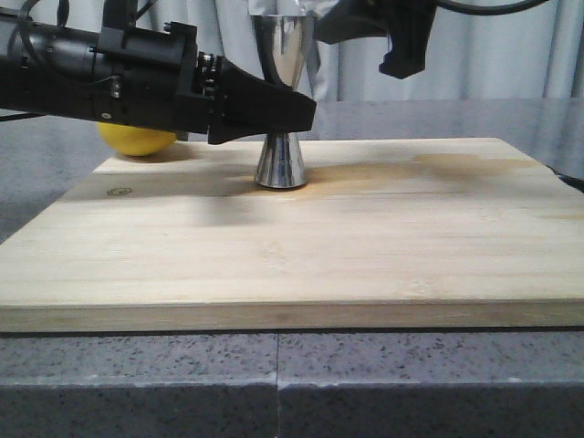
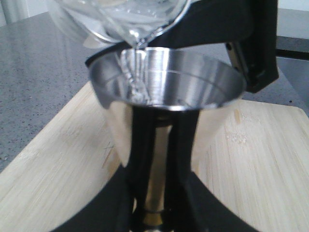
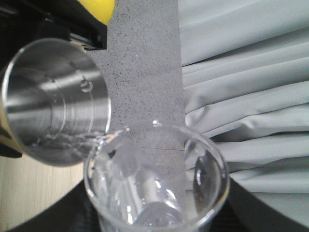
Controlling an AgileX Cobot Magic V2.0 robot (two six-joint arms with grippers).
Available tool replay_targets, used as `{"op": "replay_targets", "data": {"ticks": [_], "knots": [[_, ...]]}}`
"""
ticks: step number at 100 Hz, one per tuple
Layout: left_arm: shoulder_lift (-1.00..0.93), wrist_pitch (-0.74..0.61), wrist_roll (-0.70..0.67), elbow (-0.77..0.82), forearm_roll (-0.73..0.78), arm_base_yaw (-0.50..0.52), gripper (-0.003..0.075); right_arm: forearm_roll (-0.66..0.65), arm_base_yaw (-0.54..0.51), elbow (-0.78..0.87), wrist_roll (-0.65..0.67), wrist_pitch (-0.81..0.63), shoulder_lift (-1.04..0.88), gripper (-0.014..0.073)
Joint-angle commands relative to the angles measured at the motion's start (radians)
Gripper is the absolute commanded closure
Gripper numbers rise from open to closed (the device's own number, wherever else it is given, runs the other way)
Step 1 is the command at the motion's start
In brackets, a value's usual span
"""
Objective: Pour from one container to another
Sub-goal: 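Tilt the beaker with the right gripper, pouring water into the jigger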
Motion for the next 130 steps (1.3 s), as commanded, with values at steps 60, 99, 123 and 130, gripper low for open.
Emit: {"op": "replay_targets", "data": {"ticks": [60, 99, 123, 130], "knots": [[-0.046, 0.107, -0.004, -0.039, -0.087, -0.007, 0.0739, -0.005, 0.001, -0.059, 0.001, 0.031, -0.033, 0.0315], [-0.046, 0.107, -0.004, -0.043, -0.087, -0.007, 0.0739, -0.023, 0.001, -0.059, 0.001, 0.025, -0.033, 0.0315], [-0.046, 0.107, -0.004, -0.043, -0.087, -0.007, 0.0739, -0.051, 0.001, -0.059, 0.001, 0.024, -0.033, 0.0315], [-0.046, 0.107, -0.004, -0.043, -0.087, -0.007, 0.0739, -0.051, 0.001, -0.059, 0.001, 0.024, -0.033, 0.0315]]}}
